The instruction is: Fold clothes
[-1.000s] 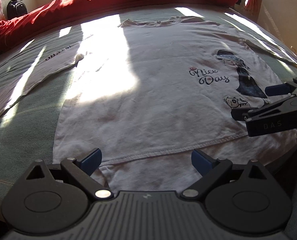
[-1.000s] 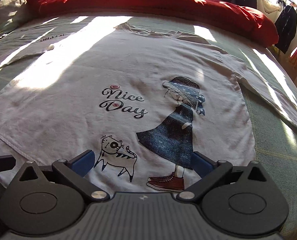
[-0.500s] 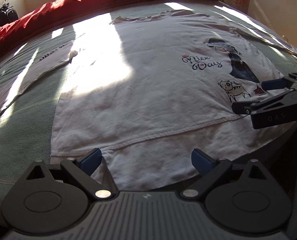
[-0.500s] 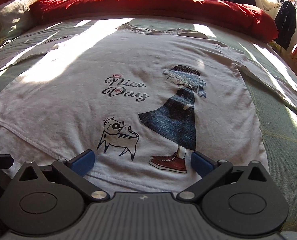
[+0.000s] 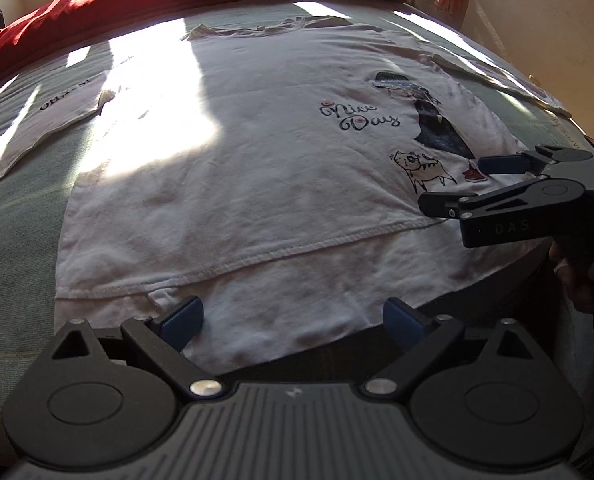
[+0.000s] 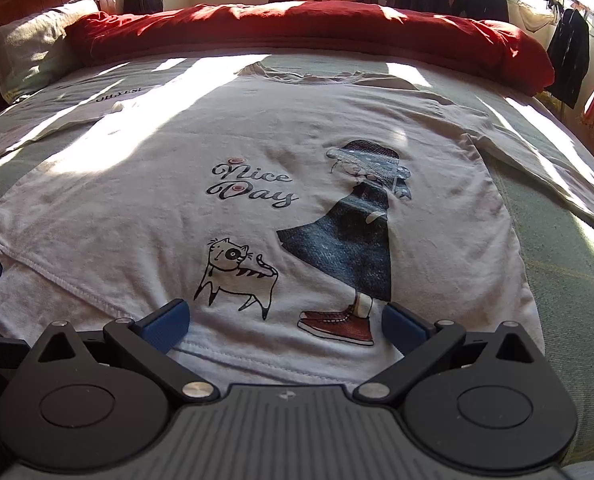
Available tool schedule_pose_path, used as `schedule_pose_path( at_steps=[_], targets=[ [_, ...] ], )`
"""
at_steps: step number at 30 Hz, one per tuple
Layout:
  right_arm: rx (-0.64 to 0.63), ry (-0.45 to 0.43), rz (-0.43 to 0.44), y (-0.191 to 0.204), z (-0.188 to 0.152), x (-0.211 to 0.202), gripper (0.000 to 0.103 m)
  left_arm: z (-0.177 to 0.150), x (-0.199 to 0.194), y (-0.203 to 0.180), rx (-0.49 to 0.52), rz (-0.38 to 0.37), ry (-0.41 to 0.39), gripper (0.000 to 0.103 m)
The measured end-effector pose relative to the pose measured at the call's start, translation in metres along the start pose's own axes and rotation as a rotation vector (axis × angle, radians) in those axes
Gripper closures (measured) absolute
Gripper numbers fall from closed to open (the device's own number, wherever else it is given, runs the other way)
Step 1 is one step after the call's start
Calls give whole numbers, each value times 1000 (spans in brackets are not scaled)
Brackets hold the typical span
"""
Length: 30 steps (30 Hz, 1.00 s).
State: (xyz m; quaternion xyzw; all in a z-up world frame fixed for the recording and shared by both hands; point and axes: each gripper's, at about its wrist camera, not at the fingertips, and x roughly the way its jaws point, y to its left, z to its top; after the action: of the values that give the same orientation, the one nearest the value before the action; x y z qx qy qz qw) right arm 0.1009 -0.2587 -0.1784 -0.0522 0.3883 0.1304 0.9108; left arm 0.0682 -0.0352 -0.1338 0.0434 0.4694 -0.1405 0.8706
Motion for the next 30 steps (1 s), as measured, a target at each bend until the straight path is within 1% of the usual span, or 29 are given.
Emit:
schedule_pose_path(
  at_steps=[4, 8, 11, 15, 17, 19, 22, 24, 26, 28, 30],
  targets=[
    [3, -22, 4, -1, -3, 0, 0, 7, -17, 19, -23, 44, -59, 7],
    [2, -32, 5, 0, -5, 0, 0, 21, -12, 43, -78, 53, -102, 7],
    [3, -32, 7, 0, -5, -1, 0, 26, 2, 59, -114, 58, -97, 7],
    [3, -36, 8, 0, -6, -1, 0, 14, 9, 85, -256, 32, -68, 7],
    [2, -39, 7, 0, -7, -1, 0, 9, 4, 91, -296, 16, -79, 7],
    [2, -42, 6, 0, -7, -2, 0, 9, -5, 89, -310, 30, -85, 7],
    [6, -45, -13, 2, -7, -5, 0, 13, -18, 77, -283, 68, -110, 7],
    [32, -61, -70, 6, -8, -11, 0, 17, -22, 67, -247, 88, -132, 7],
    [55, -97, -101, 10, -13, -20, 0, 22, -24, 56, -212, 105, -149, 7],
    [72, -98, -131, 10, -16, -24, 0, 27, -21, 42, -165, 116, -152, 7],
    [117, -82, -152, 3, -19, -25, 0, 30, -16, 30, -129, 110, -149, 7]
  ],
)
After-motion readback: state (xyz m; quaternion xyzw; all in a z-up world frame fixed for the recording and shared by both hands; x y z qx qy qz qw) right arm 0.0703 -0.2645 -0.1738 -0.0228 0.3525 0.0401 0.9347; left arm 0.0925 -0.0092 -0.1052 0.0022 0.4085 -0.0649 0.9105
